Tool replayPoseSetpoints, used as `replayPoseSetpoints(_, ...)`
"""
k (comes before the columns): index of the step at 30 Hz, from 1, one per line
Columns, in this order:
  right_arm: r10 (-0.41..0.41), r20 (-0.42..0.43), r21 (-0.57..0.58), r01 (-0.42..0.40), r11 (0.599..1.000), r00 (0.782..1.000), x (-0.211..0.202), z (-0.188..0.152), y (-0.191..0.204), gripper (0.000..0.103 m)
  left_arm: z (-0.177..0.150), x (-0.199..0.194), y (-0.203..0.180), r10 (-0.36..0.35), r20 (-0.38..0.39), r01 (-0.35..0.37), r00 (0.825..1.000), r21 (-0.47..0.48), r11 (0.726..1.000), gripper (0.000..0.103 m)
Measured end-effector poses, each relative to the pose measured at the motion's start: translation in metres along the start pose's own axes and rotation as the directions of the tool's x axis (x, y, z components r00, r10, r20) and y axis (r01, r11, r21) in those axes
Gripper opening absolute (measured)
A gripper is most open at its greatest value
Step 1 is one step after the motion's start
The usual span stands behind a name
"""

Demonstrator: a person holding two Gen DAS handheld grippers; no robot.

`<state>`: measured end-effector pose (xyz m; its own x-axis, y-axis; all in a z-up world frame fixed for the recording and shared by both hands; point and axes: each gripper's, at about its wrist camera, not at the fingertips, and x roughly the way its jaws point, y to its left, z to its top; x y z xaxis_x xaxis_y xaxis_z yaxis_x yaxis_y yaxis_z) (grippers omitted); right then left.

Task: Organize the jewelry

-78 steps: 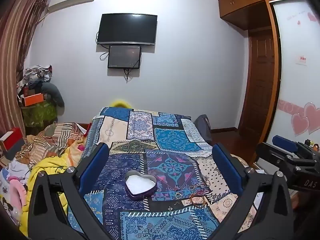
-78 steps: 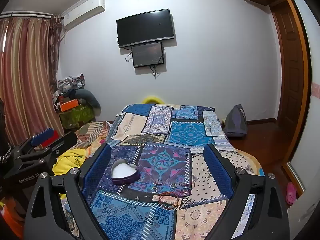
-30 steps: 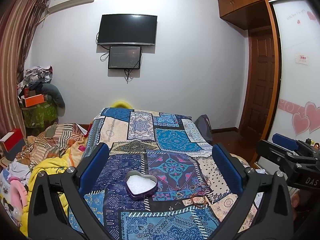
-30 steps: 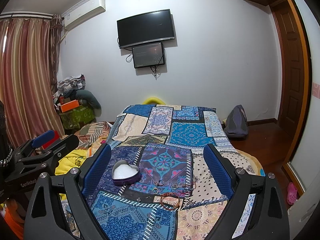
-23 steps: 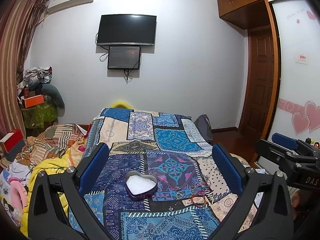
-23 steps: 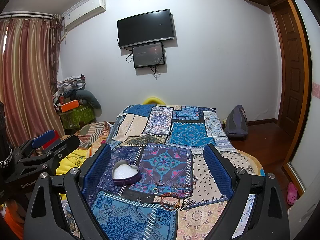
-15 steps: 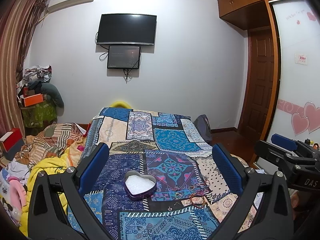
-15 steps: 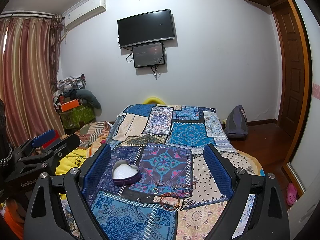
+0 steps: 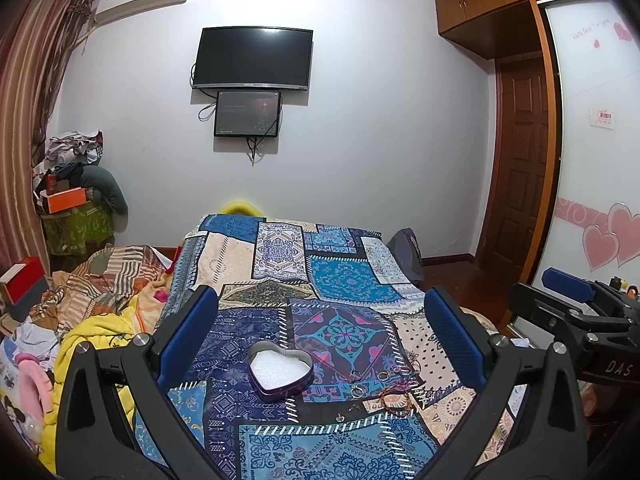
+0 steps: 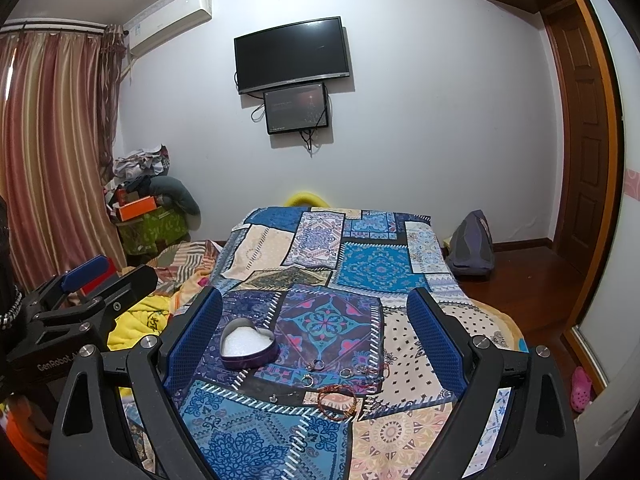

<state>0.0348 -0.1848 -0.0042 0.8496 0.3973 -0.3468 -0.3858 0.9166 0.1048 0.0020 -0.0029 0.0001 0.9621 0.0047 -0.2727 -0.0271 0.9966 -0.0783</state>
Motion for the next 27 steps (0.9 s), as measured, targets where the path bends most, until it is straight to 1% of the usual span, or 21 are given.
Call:
replayPoseSetpoints(8,0.003,-0.031,0.000,-0.003,1.000,1.000,0.011,-0.006,-0.005,0.092,-0.003,0.009,0.000,0.004,-0.022,-0.004,1.000,0.005,1.000,0.103)
replayPoseSetpoints(12,-0.004,-0.073,-0.002,0.004,1.000,0.997,0.020,-0.014,-0.010,0.092,-0.008,0.022,0.001,-0.010,-0.066,0.011,0.998,0.005,1.000,0.103)
replayPoseSetpoints(16,-0.020,-0.135,0.004,0.021,1.000,0.991,0.034,-0.028,-0.020,0.092,-0.015,0.037,0.004,-0.013,-0.116,0.013,0.993,-0.003,1.000,0.103)
replayPoseSetpoints(20,-0.054,-0.214,0.010,0.057,0.998,0.975,0.048,-0.047,-0.036,0.092,-0.027,0.058,0.006,-0.018,-0.194,0.016,0.981,-0.014,1.000,0.103)
replayPoseSetpoints(23,-0.079,-0.284,0.010,0.085,0.996,0.956,0.058,-0.064,-0.049,0.092,-0.040,0.073,0.006,-0.029,-0.254,0.026,0.967,-0.018,1.000,0.103)
replayPoseSetpoints(26,-0.087,-0.347,0.010,0.097,0.995,0.934,0.064,-0.077,-0.059,0.092,-0.055,0.088,0.004,-0.032,-0.303,0.030,0.953,-0.009,0.999,0.103)
replayPoseSetpoints(27,-0.089,-0.360,0.010,0.099,0.995,0.929,0.066,-0.080,-0.061,0.090,-0.059,0.092,0.003,-0.033,-0.317,0.033,0.948,-0.003,0.999,0.101)
